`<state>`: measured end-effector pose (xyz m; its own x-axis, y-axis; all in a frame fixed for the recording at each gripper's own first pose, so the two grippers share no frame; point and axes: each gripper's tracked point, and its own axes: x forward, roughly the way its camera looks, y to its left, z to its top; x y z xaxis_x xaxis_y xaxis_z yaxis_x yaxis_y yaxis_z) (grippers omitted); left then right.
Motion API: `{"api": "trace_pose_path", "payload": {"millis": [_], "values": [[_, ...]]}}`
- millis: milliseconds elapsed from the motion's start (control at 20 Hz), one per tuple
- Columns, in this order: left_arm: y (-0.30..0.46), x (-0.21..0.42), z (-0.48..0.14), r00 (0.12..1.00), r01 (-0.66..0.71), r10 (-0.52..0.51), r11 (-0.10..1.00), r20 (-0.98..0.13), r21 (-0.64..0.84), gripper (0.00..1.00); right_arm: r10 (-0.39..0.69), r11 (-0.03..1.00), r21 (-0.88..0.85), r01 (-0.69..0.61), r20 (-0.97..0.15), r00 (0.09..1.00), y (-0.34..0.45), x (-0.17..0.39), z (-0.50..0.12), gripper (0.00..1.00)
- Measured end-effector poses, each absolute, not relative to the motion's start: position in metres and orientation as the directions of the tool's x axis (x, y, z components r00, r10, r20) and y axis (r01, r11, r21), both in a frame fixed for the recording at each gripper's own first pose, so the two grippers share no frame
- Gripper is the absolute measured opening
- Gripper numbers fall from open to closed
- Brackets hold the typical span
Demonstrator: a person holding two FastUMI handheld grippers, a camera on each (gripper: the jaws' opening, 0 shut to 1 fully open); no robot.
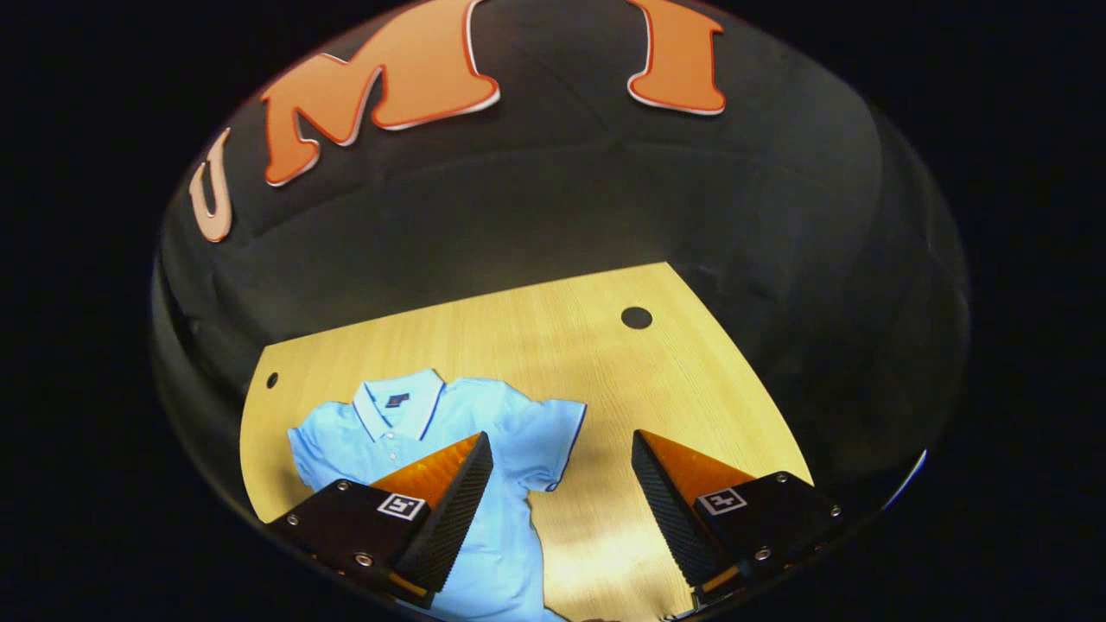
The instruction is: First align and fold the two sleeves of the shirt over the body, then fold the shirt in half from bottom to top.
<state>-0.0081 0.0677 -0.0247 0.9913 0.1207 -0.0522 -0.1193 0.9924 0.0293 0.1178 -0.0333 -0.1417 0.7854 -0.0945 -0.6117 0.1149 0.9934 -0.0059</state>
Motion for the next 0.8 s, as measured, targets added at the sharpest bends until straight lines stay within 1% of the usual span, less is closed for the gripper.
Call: {"api": "trace_pose_path", "payload": {"millis": [100, 200, 350, 450, 600, 800], "values": [[0.075, -0.010, -0.024, 0.988, -0.143, 0.145, 0.989, -0.054, 0.047, 0.98, -0.101, 0.990, 0.006, 0.140, -0.663, 0.742, -0.039, 0.134, -0.163, 0.99], [0.083, -0.010, -0.028, 0.985, -0.161, 0.164, 0.985, -0.055, 0.063, 0.99, -0.079, 0.989, 0.034, 0.147, -0.713, 0.697, -0.038, 0.147, -0.184, 0.99], [0.089, -0.008, -0.036, 0.980, -0.179, 0.183, 0.982, -0.073, 0.065, 0.98, -0.080, 0.981, 0.049, 0.187, -0.779, 0.621, -0.044, 0.162, -0.214, 0.98], [0.095, -0.006, -0.040, 0.977, -0.191, 0.197, 0.978, -0.080, 0.084, 0.98, -0.108, 0.976, 0.024, 0.217, -0.811, 0.575, -0.052, 0.173, -0.237, 0.99], [0.100, -0.004, -0.044, 0.974, -0.196, 0.208, 0.973, -0.088, 0.120, 1.00, -0.113, 0.972, 0.011, 0.235, -0.856, 0.505, -0.054, 0.176, -0.265, 0.99], [0.097, -0.001, -0.052, 0.975, -0.183, 0.196, 0.976, -0.109, 0.116, 0.98, -0.111, 0.970, 0.003, 0.243, -0.884, 0.455, -0.048, 0.180, -0.287, 0.99]]}}
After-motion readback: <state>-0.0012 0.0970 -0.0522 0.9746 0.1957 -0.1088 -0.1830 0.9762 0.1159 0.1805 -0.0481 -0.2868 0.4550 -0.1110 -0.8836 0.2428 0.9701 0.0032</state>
